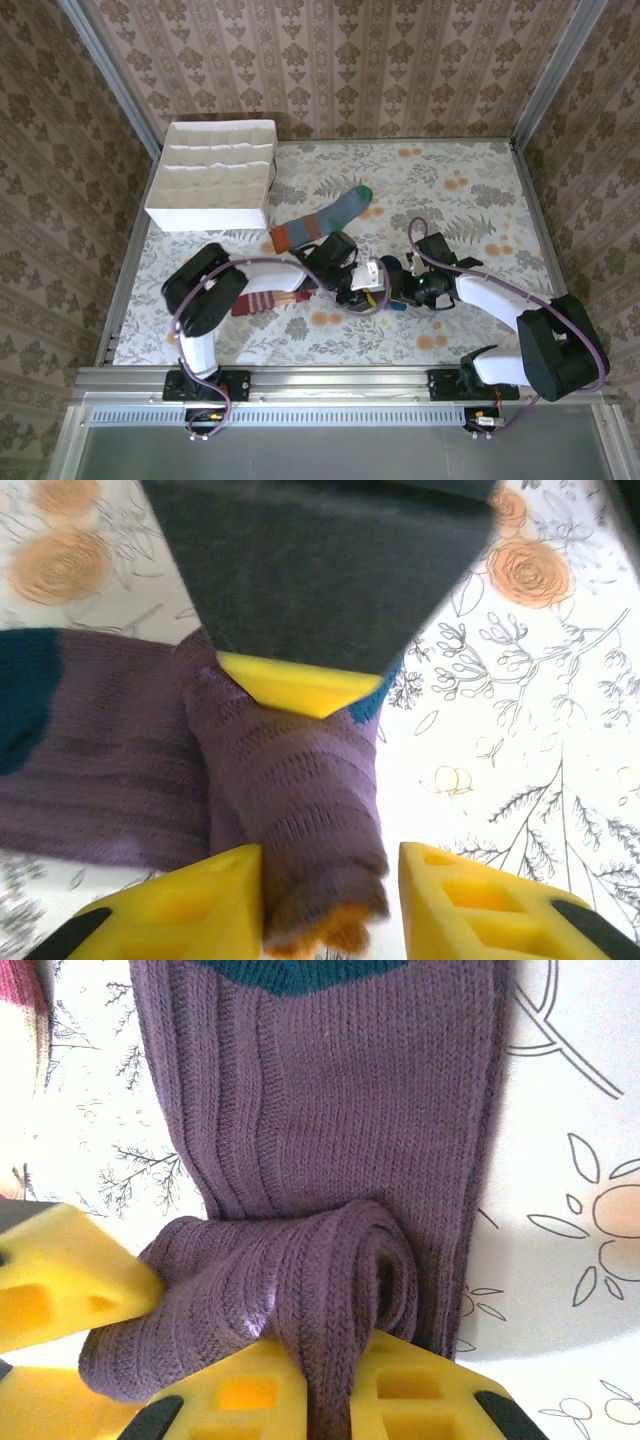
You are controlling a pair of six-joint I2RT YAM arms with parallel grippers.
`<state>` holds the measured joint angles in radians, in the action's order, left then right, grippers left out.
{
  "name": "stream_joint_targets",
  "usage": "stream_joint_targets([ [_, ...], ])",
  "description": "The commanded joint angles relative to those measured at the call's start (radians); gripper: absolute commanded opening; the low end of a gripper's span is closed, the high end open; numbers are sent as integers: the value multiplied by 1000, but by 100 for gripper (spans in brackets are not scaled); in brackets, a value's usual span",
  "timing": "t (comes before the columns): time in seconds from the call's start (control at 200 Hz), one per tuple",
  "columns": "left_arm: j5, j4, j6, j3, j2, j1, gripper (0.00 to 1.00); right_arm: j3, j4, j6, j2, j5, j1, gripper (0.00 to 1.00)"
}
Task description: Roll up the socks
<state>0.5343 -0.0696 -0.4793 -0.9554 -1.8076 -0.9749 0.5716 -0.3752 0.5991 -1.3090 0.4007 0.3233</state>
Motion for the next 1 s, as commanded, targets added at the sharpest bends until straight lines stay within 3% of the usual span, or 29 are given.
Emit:
stream_joint_targets([
  [0.0,-238,-253,-145,130,96,-62,35,-18,-91,7,-54,-112,-11,8],
  [0.125,-416,-473,-274,239,112,-130,39,-9,-98,2,-65,-107,-12,7],
  [0.365,-577,-566,-396,232,27,-213,40,1,-110,-5,-76,-99,-13,6],
  [0.475,-622,-678,-382,258,7,-220,49,1,-113,-8,-76,-97,-13,6],
  [0.595,-575,-658,-326,267,44,-201,54,4,-120,-18,-106,-94,-14,6],
  [0.78,-263,-369,-207,204,137,-118,49,12,-120,-21,-118,-82,-16,5],
  [0.995,-246,-251,-268,176,141,-137,41,25,-131,-29,-130,-69,-21,5],
])
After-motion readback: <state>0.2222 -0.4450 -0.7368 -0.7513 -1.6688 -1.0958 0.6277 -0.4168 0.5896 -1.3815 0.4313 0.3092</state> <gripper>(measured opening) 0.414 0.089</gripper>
